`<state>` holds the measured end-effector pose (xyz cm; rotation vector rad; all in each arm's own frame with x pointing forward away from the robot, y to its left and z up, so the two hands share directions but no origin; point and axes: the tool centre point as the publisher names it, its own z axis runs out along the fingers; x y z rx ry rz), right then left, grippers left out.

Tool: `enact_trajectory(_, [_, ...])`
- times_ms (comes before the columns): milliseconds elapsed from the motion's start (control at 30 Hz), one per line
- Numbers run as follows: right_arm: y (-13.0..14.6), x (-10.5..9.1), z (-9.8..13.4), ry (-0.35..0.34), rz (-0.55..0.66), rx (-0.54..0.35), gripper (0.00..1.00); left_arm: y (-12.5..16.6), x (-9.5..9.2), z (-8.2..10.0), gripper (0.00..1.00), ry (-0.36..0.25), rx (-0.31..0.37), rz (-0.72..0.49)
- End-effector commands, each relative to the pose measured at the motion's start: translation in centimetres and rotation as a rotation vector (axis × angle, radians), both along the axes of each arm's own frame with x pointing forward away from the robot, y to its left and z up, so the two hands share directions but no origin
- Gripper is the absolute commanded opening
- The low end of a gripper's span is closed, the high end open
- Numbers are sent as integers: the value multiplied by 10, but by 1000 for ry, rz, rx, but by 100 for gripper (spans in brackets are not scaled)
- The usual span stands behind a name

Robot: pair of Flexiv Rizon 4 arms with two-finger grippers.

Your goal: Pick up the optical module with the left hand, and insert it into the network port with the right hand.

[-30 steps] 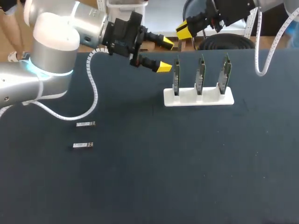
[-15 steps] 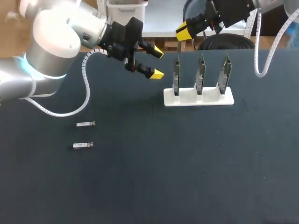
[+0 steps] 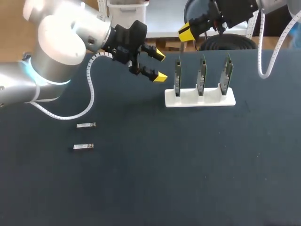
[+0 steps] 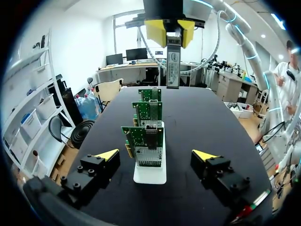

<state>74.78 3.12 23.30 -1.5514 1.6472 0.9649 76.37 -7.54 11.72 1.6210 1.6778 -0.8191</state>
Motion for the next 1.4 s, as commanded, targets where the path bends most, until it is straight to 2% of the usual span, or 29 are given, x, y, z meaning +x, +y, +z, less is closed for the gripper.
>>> enact_trajectory(33, [-2, -5, 0, -6, -8, 2, 0, -2, 0, 0, 100, 0, 9, 6])
enact_trajectory(400, [-2, -7, -3, -24, 29, -28, 0, -4, -1, 0, 100, -2, 17, 2])
enact_trajectory(633, [0, 3, -9, -41, 38, -45, 0, -4, -1, 0, 100, -2, 17, 2])
enact_trajectory(900, [0, 11, -20, -13, 47, -26, 0, -4, -1, 0, 100, -2, 17, 2])
enact_trajectory(1400, [11, 22, -40, -18, 83, -43, 0, -4, -1, 0, 100, -2, 17, 2])
